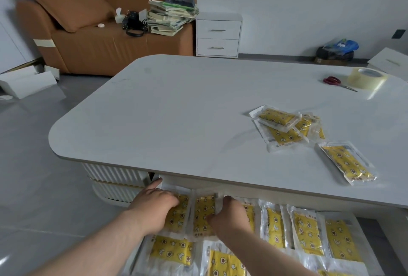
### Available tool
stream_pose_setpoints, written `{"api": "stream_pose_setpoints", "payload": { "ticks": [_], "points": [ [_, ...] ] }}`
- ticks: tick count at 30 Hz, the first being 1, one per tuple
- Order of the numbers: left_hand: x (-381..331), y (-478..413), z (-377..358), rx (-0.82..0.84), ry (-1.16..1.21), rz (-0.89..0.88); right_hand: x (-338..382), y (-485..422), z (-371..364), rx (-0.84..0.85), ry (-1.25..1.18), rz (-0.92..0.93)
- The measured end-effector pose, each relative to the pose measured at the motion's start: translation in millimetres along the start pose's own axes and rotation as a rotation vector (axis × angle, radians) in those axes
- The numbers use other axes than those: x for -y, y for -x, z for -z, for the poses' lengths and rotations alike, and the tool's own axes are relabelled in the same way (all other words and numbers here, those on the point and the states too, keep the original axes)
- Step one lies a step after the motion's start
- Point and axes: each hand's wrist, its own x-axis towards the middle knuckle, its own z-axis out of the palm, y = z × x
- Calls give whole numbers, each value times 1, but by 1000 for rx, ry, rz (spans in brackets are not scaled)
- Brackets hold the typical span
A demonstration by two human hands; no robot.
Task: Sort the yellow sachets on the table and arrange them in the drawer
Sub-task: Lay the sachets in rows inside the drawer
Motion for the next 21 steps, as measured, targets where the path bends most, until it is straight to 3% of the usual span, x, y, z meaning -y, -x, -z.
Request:
{"api": "stream_pose_setpoints", "payload": {
  "ticks": [5,8,13,21],
  "points": [
    [0,-3,-2,-4,-10,-3,4,8,13,-39,499,215],
    [-1,-3,-1,10,-10,10,0,5,17,-132,673,323],
    [-1,-2,-2,-7,15,0,-16,-2,18,21,682,565],
    [-2,-2,-1,9,-7,-12,-26,-8,12,3,632,596]
  ]
}}
